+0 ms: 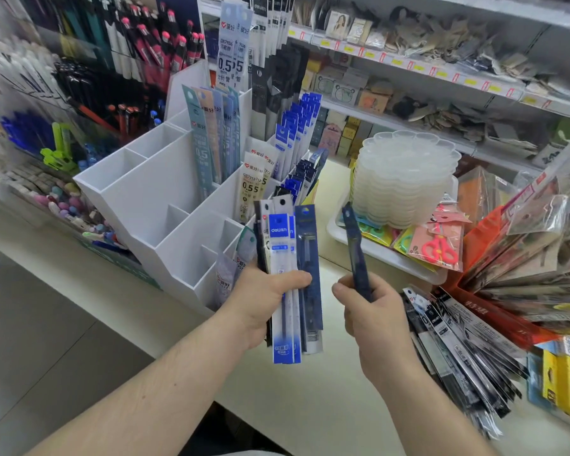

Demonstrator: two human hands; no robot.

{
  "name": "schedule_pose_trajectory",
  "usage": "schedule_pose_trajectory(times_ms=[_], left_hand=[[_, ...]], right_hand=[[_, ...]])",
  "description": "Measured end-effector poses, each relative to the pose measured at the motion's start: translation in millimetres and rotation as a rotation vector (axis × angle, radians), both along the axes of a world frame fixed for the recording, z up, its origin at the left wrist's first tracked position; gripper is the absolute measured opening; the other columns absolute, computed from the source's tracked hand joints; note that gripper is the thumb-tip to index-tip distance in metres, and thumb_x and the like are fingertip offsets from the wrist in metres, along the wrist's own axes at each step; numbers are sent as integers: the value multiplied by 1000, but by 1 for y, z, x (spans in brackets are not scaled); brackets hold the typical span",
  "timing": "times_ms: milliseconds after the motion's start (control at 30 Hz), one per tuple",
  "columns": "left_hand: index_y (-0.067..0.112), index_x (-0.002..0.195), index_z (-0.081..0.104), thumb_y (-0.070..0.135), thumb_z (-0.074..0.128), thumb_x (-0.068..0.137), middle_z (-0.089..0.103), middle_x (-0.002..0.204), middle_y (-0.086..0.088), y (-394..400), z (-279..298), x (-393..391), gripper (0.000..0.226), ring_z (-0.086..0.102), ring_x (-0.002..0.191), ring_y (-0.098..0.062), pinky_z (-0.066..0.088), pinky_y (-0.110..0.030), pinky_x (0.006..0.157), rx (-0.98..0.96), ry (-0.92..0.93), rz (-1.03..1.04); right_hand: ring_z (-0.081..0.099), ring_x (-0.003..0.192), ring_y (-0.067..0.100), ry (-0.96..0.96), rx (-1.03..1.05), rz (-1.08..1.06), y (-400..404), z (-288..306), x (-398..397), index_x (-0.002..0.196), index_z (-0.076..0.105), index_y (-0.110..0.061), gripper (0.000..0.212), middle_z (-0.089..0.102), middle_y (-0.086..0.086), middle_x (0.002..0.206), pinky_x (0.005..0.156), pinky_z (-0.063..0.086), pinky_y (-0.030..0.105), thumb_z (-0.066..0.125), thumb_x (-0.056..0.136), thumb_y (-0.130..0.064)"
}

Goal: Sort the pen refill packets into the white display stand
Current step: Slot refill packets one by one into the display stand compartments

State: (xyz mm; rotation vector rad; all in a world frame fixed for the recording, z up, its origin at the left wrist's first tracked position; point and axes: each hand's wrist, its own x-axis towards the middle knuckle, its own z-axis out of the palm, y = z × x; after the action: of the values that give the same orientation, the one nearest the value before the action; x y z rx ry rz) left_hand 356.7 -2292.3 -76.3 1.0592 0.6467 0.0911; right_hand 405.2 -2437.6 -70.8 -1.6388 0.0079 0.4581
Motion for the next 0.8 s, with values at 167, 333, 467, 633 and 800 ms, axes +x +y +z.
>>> schedule_pose_trajectory(times_ms=[167,333,467,633,800], left_hand=[[14,104,70,-3,73,82,77,96,-10,-5,5,-4,28,74,88,-29,61,-45,78,83,-27,-80],[13,106,71,-4,71,83,76,100,-13,-5,6,-7,29,73,94,-32,59,-49,84,60,-10,-95],[11,112,68,0,69,85,75,103,-14,1,5,-8,29,73,92,-32,60,-47,78,-19,-10,-75],[10,111,68,-5,66,84,75,104,-15,2,8,-9,31,74,90,-30,62,-39,70,-20,-75,-93],[11,113,67,-3,68,84,75,104,-13,3,6,-7,32,73,93,-31,60,-42,76,17,-62,-77]], right_hand=[[42,50,4,-81,25,64,8,11,-2,80,64,-8,11,52,-8,58,51,37,19,73,86,-11],[50,54,6,20,88,75,12,7,-3,86,62,3,12,59,0,63,49,43,22,63,93,-5],[68,67,16,205,257,29,9,13,-1,99,66,-8,13,74,5,77,60,57,33,53,99,-9],[71,102,32,400,431,-31,13,13,-1,115,66,-5,24,75,15,106,97,52,50,50,100,-16],[74,79,14,264,409,13,21,14,-10,113,65,-11,23,78,3,93,61,57,24,44,104,-12]])
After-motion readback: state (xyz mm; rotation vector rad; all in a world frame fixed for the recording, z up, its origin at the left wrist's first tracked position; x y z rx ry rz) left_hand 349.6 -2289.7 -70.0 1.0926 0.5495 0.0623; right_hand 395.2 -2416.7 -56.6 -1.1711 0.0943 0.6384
